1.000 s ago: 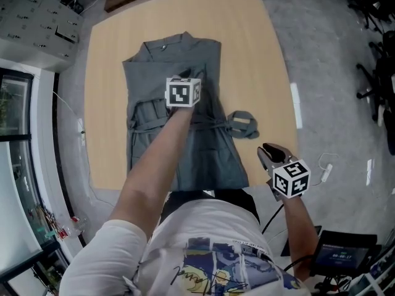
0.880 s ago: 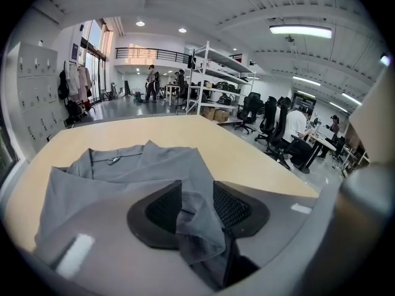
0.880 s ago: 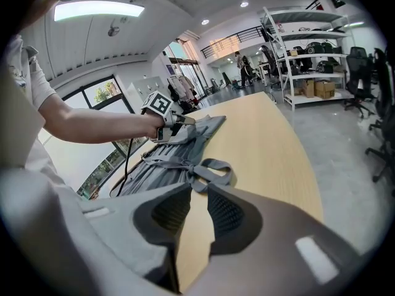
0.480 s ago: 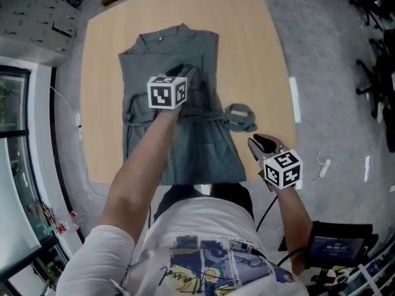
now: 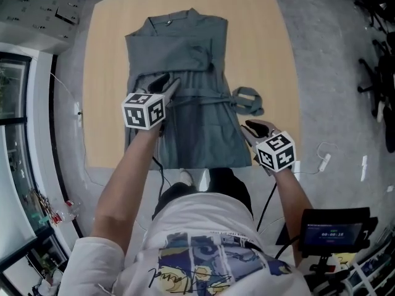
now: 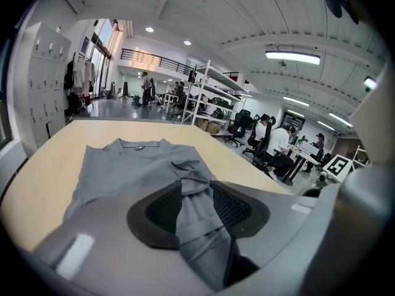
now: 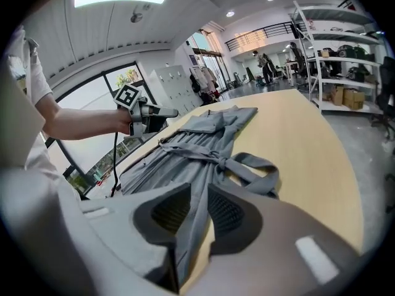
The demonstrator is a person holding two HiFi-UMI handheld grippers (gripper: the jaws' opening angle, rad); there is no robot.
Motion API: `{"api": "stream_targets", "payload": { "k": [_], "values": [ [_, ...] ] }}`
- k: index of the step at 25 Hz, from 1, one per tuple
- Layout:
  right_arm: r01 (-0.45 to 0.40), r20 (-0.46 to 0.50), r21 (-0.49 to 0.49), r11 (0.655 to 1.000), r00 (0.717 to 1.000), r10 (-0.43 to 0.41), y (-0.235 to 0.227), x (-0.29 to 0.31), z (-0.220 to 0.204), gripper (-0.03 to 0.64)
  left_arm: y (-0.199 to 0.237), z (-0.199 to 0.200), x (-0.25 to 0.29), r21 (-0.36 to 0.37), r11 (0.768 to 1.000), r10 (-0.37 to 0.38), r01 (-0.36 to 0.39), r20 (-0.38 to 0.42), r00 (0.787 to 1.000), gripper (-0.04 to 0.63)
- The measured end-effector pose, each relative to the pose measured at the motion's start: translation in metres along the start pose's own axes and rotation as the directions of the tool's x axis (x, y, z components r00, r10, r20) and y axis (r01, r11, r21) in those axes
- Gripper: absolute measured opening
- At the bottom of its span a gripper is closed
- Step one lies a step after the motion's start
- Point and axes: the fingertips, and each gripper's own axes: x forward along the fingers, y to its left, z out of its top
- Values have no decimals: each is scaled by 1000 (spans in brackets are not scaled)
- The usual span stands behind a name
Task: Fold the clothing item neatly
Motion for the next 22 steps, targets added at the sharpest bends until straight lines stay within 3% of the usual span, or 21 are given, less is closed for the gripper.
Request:
{"api": "stream_targets", "payload": {
  "k": [8, 14, 22],
  "values": [
    [20, -53, -63, 998, 998, -23, 40, 6, -24, 76, -35, -50, -78, 14, 989, -149, 149, 78, 986, 167],
    [42, -36, -52, 998, 998, -43, 102, -4, -45, 77, -66, -122, -164, 58, 963, -268, 264, 69, 961, 167],
    [24, -57, -91, 996, 998, -30, 204, -10, -112, 93, -62, -228, -263, 0, 962, -274, 275, 74, 959, 167]
  ]
}}
